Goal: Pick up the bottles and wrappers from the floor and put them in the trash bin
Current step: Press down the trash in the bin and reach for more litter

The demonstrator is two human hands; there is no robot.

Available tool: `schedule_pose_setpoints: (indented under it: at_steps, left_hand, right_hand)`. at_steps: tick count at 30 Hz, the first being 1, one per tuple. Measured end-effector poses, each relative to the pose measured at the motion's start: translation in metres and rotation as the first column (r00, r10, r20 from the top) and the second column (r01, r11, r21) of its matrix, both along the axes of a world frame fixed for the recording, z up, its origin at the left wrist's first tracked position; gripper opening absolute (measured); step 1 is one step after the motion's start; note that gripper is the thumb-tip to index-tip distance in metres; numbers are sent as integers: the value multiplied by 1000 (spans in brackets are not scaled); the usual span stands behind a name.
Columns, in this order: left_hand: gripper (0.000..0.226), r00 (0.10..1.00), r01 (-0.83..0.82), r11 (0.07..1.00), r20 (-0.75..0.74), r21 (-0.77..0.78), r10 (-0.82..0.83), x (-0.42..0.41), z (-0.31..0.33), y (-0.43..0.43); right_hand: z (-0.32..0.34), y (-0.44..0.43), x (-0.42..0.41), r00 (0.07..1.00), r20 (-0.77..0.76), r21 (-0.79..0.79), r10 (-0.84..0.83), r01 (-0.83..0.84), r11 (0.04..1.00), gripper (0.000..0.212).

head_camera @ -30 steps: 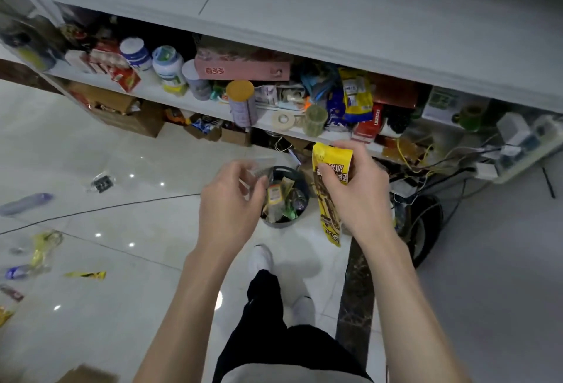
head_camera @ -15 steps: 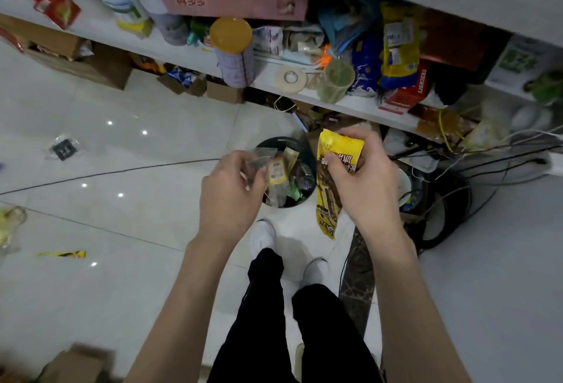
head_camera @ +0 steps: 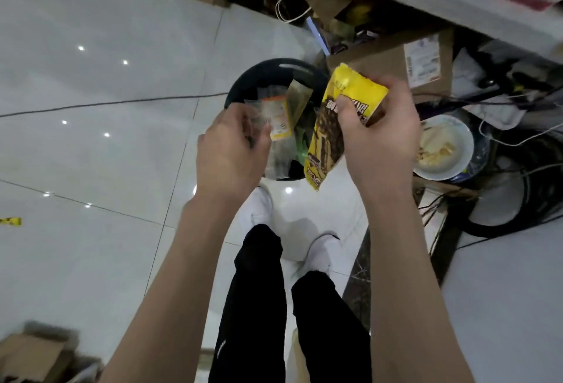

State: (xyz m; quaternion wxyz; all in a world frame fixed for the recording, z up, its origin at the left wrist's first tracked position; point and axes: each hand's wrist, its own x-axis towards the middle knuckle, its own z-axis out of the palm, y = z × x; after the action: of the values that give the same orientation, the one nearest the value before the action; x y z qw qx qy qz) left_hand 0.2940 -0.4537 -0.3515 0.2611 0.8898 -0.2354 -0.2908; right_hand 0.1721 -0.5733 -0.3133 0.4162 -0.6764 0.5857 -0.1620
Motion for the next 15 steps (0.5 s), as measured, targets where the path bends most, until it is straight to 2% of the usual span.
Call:
schedule_pose_setpoints:
  at_steps: [2, 7, 10, 15]
  left_hand:
    - [23, 1000, 12, 999, -5, 31, -12, 3, -34, -3]
    - [49, 998, 59, 997, -7, 45, -59, 12, -90, -7]
    - [49, 997, 80, 996, 0, 48, -80, 15, -102, -2]
    - [41, 997, 80, 996, 1, 33, -80, 16, -85, 0]
  right_hand:
    - [-33, -3, 5, 1000, 10, -22, -15, 15, 1000, 30]
    - [-100, -5, 14, 1000, 22, -36, -10, 11, 999, 33]
    - [-121, 0, 13, 998, -41, -21, 45, -46, 999, 51]
    - [-108, 3, 7, 994, -81, -31, 74, -77, 997, 51]
